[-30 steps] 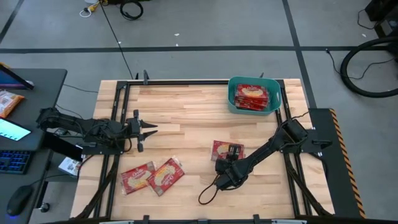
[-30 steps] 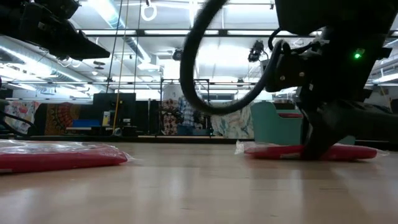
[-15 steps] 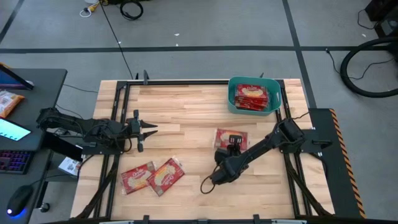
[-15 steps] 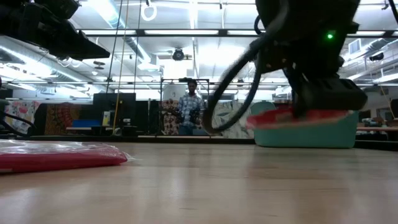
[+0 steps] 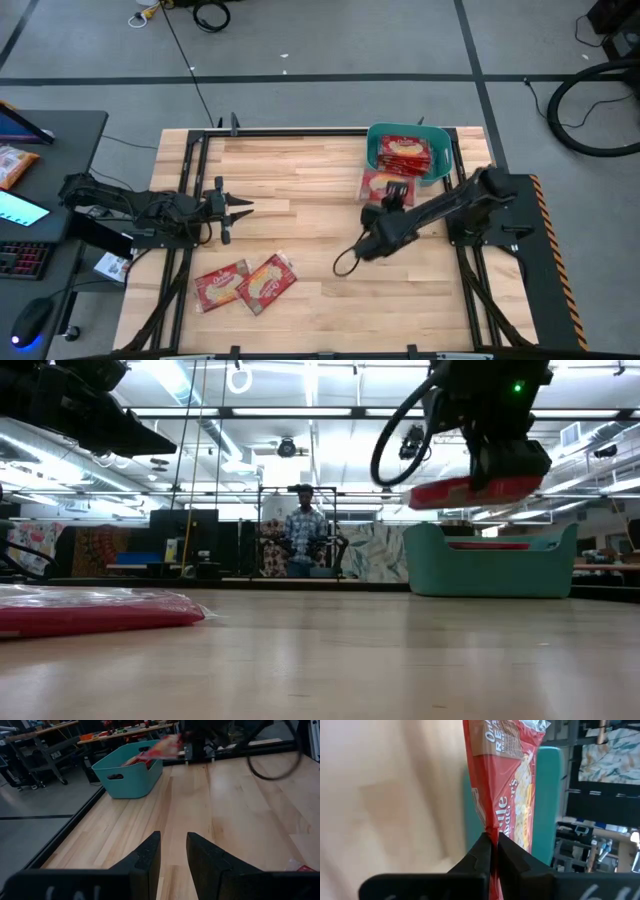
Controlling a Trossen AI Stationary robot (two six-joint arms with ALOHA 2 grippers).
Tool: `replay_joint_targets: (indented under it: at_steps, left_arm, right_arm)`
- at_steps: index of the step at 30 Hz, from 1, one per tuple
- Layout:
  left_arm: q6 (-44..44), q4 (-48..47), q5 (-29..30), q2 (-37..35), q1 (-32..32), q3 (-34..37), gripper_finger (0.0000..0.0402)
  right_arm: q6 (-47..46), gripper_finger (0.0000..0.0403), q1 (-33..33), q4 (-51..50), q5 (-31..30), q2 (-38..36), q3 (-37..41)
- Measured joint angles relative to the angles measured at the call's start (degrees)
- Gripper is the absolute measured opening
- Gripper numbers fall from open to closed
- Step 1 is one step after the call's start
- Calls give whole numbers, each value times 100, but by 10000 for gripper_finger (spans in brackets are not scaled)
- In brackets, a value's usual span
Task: Sort popcorn bags into baskets
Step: Put the red popcorn bag into the blue bin
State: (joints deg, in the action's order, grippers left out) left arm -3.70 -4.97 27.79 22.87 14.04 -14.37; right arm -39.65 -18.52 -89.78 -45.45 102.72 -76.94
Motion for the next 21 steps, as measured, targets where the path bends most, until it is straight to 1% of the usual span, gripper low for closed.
replay_joint_targets:
  at_steps: [3,5,9,13,17,21]
  left_arm:
    - [-2,0,0,0,0,0,98]
    - [-2,0,0,0,2,0,98]
    - [-2,0,0,0,0,0,98]
    - [-26,2,0,0,0,0,98]
    - [-44,2,1,0,0,0,98]
    - [-61,4,2,0,0,0,98]
  right_arm:
    - [312,20,317,18,-186,-541,383]
    - [587,21,592,125,-197,-914,681]
    - [1332,23,1231,696,-193,-1619,1361]
    - [2388,23,1996,1498,-108,-2225,2004]
    - [3588,26,2819,2506,107,-2612,2425]
    - [4492,42,3562,3258,208,-2713,2512]
